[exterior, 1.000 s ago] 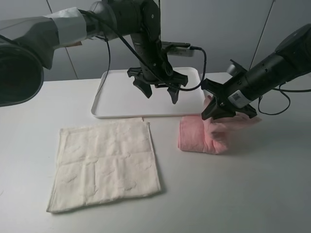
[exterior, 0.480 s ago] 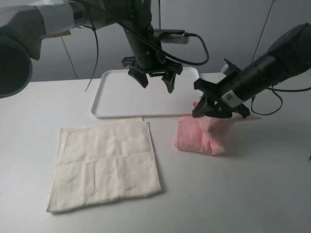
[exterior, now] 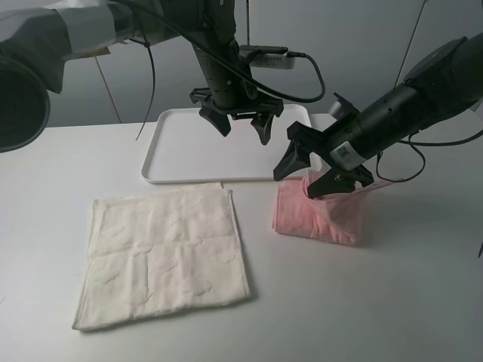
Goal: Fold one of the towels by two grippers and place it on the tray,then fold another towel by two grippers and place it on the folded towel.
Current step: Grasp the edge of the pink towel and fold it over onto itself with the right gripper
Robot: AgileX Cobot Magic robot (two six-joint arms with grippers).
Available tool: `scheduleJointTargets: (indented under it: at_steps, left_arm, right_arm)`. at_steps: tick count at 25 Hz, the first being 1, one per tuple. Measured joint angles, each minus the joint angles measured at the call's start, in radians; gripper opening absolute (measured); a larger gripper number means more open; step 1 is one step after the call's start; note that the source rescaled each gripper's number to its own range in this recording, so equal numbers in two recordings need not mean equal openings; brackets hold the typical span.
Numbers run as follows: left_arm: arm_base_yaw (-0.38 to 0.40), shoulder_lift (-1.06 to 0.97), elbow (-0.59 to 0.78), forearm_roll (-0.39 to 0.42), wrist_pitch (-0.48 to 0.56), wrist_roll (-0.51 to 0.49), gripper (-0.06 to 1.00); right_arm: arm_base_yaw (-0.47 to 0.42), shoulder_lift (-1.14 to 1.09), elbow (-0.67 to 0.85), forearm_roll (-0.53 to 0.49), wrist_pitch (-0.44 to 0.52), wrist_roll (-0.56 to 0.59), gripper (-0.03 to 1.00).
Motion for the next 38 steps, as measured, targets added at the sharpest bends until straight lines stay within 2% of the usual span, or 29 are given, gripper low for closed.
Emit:
scheduleJointTargets:
  at_steps: [9, 11, 15, 18, 21, 25, 27, 33, 38]
  left_arm:
    - [0.040, 0.000, 0.000, -0.004, 0.000, 0.017, 0.98]
    - [0.051, 0.000, 0.000, -0.004, 0.000, 0.028, 0.98]
    - [0.075, 0.000, 0.000, -0.010, 0.000, 0.034, 0.98]
    - [0.092, 0.000, 0.000, -0.026, 0.000, 0.036, 0.98]
    - [0.100, -0.002, 0.000, -0.027, 0.000, 0.047, 0.98]
    - [0.100, -0.012, 0.000, -0.031, 0.000, 0.053, 0.98]
    - [0.102, -0.019, 0.000, -0.031, 0.002, 0.056, 0.98]
    - [0.106, -0.032, 0.000, -0.031, 0.002, 0.071, 0.98]
    - [0.106, -0.049, 0.000, -0.029, 0.002, 0.084, 0.98]
  right_arm:
    - [0.002, -0.040, 0.000, 0.007, 0.114, -0.114, 0.75]
    - [0.002, -0.094, 0.000, -0.007, 0.124, -0.137, 0.80]
    - [0.002, -0.212, 0.000, -0.083, 0.127, -0.139, 0.98]
    - [0.002, -0.314, 0.000, -0.240, 0.113, -0.033, 1.00]
    - [0.002, -0.392, 0.000, -0.496, 0.107, 0.152, 1.00]
    - [0.002, -0.431, 0.000, -0.809, 0.186, 0.347, 1.00]
    - [0.002, -0.429, 0.007, -0.920, 0.217, 0.423, 1.00]
    - [0.002, -0.402, 0.065, -1.085, 0.215, 0.486, 1.00]
    - [0.002, -0.307, 0.107, -1.273, 0.162, 0.641, 1.00]
